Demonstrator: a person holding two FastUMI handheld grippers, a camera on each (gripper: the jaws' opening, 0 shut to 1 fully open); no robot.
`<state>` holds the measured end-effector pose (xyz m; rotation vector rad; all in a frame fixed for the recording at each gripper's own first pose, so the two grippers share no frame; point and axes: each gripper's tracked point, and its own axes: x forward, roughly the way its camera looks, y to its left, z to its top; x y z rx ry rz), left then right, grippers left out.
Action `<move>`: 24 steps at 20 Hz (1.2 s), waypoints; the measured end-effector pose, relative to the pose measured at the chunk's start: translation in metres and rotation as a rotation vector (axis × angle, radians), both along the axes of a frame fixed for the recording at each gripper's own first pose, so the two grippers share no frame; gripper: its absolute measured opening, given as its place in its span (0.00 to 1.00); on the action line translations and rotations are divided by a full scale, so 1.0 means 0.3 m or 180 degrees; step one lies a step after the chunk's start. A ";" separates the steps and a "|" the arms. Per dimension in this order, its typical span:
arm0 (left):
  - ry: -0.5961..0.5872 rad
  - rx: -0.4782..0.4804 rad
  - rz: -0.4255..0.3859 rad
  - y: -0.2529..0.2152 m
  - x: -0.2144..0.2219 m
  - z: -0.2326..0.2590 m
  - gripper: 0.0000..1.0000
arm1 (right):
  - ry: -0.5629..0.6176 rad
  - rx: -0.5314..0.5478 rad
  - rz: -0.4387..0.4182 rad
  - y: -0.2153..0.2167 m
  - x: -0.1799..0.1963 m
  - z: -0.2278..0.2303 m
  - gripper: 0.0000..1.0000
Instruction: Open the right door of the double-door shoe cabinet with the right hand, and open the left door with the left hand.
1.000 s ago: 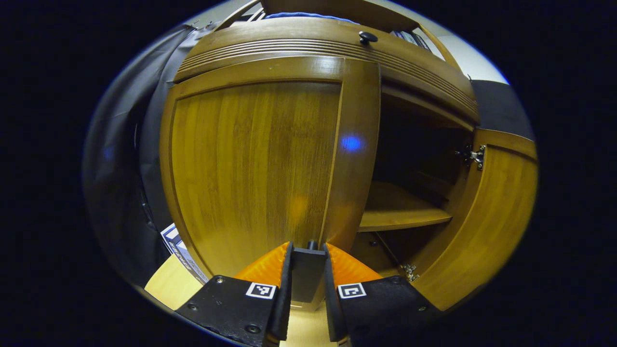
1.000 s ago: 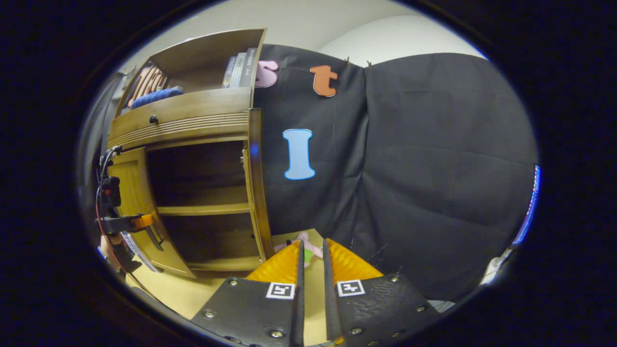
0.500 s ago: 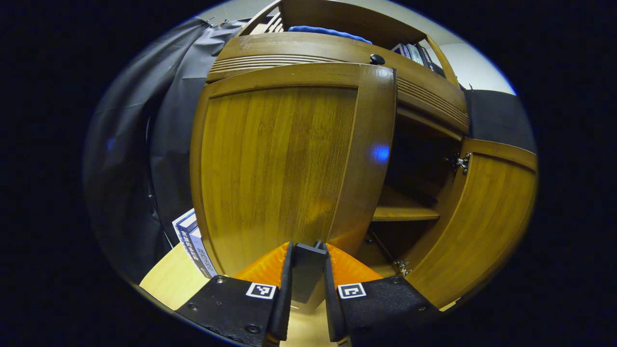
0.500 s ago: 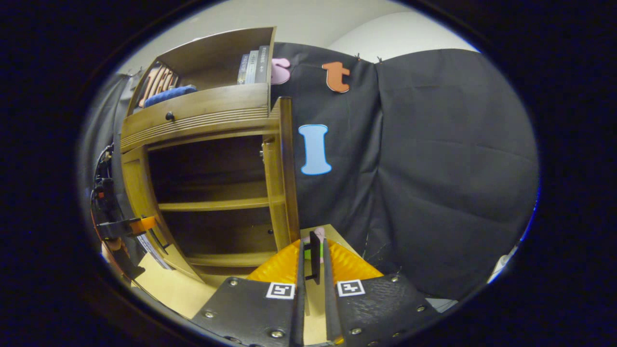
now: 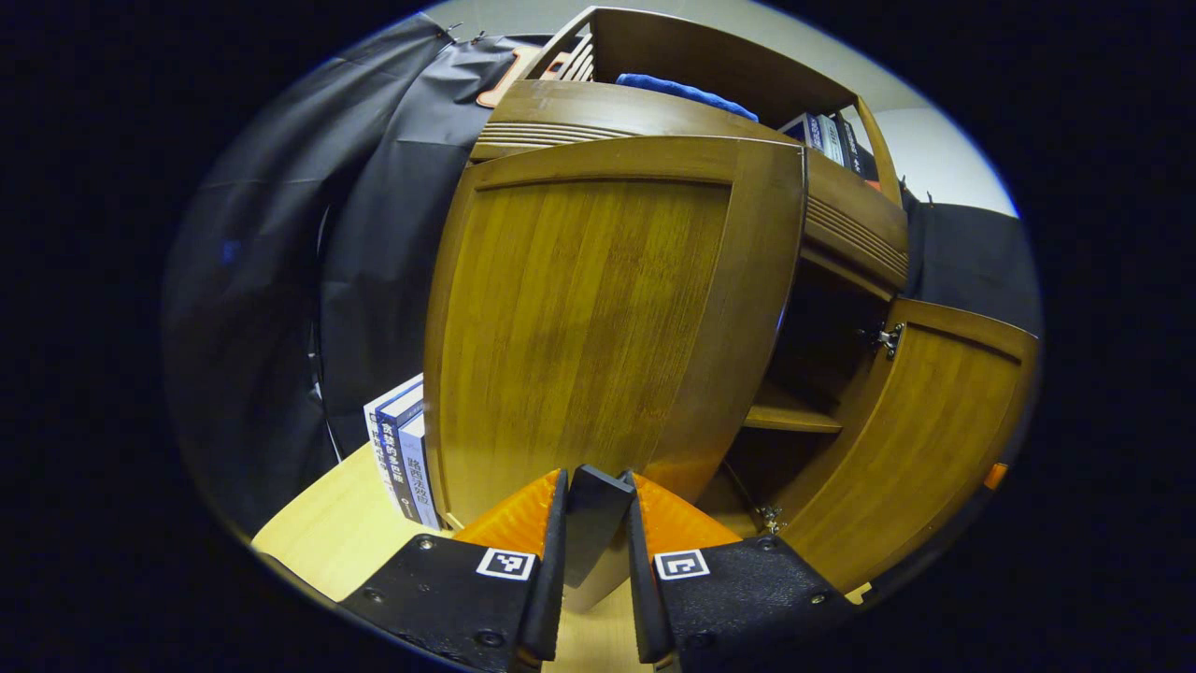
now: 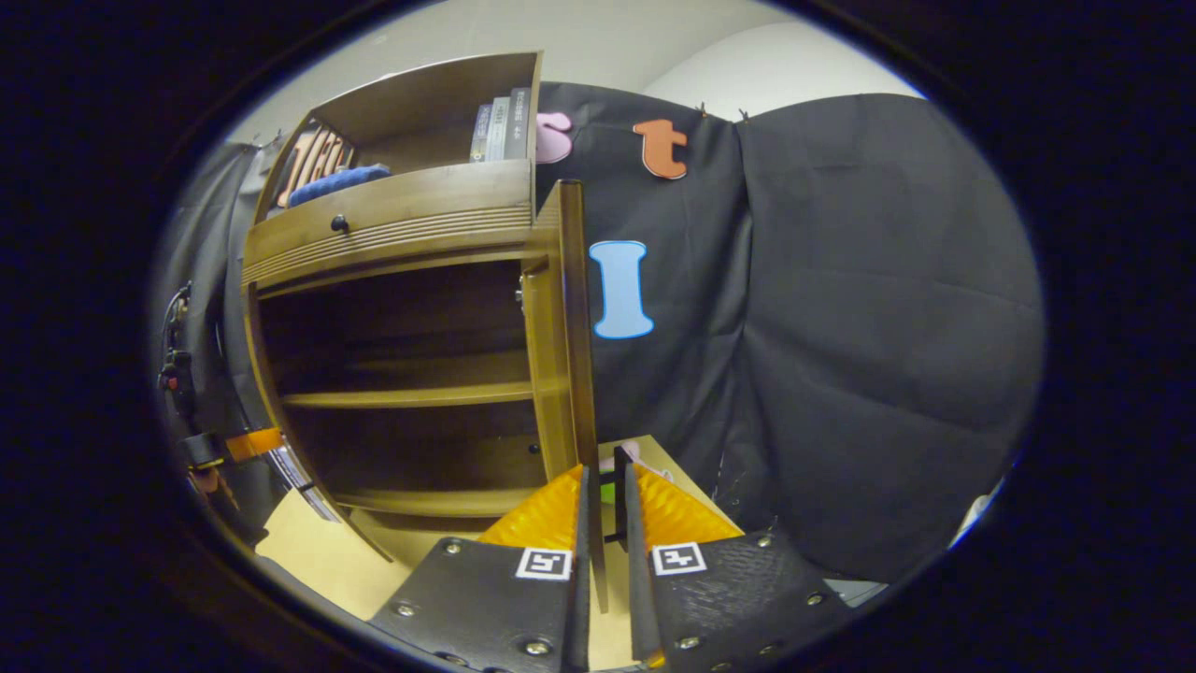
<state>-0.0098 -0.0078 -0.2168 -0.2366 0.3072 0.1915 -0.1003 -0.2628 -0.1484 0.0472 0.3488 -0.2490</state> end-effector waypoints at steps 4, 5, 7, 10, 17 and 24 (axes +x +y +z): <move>-0.0012 -0.0043 -0.0083 0.020 -0.041 0.009 0.33 | 0.0022 0.0041 0.0067 0.017 0.002 -0.015 0.17; -0.0015 -0.0040 -0.0125 0.025 -0.051 0.009 0.33 | 0.0041 0.0050 0.0095 0.030 0.004 -0.025 0.17; 0.0001 -0.0035 -0.0179 0.043 -0.079 0.012 0.36 | 0.0057 0.0026 0.0149 0.055 0.013 -0.034 0.17; 0.0016 -0.0038 -0.0175 0.066 -0.122 0.020 0.33 | 0.0075 -0.0124 0.0153 0.053 0.004 -0.033 0.18; 0.0043 -0.0003 -0.0044 0.172 -0.237 0.044 0.34 | -0.0130 -0.0273 0.0039 0.074 -0.006 0.019 0.18; 0.0006 0.0049 0.0567 0.387 -0.399 0.082 0.26 | -0.0228 -0.0282 0.0105 0.149 0.013 0.035 0.18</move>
